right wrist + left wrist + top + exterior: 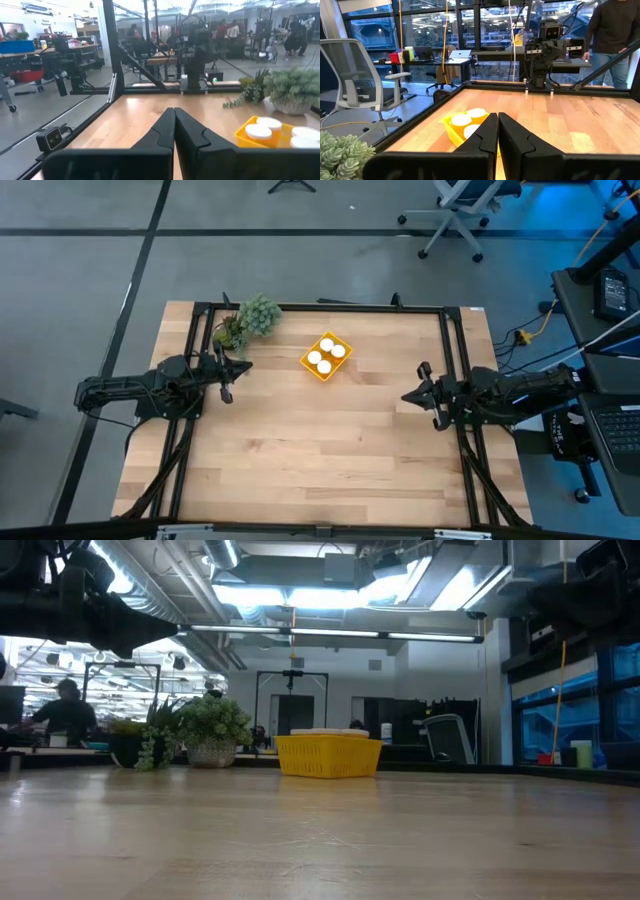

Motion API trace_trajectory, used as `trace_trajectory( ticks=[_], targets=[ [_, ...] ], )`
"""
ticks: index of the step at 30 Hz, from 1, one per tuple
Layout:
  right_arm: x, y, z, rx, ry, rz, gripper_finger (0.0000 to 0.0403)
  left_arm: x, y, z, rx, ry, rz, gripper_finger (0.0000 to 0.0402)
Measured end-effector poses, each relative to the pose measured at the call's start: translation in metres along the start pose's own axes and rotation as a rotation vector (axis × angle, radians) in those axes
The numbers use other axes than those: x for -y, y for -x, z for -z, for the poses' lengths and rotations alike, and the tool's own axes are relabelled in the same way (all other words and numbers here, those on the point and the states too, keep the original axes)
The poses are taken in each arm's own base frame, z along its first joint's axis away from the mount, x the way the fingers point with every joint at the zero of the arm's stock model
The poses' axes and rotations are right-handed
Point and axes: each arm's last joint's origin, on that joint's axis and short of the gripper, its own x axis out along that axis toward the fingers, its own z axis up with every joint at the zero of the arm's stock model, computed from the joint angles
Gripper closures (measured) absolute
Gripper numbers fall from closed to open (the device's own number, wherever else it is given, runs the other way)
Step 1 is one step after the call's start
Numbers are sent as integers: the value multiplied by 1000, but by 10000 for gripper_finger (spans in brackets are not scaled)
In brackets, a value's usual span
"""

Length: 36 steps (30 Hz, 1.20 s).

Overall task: Pick and place pill bottles into a basket
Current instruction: Return to Home Position

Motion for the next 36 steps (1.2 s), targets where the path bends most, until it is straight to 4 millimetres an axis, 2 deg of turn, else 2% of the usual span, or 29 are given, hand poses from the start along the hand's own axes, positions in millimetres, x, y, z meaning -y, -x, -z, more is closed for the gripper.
trace_trajectory(
  ticks=[17,27,36],
  targets=[
    [0,0,3,-33,46,1,393,0,0,0,0,0,0,393],
    [4,5,-3,32,84,45,393,0,0,0,0,0,0,393],
    [6,9,7,-61,129,57,393,0,0,0,0,0,0,391]
  ],
)
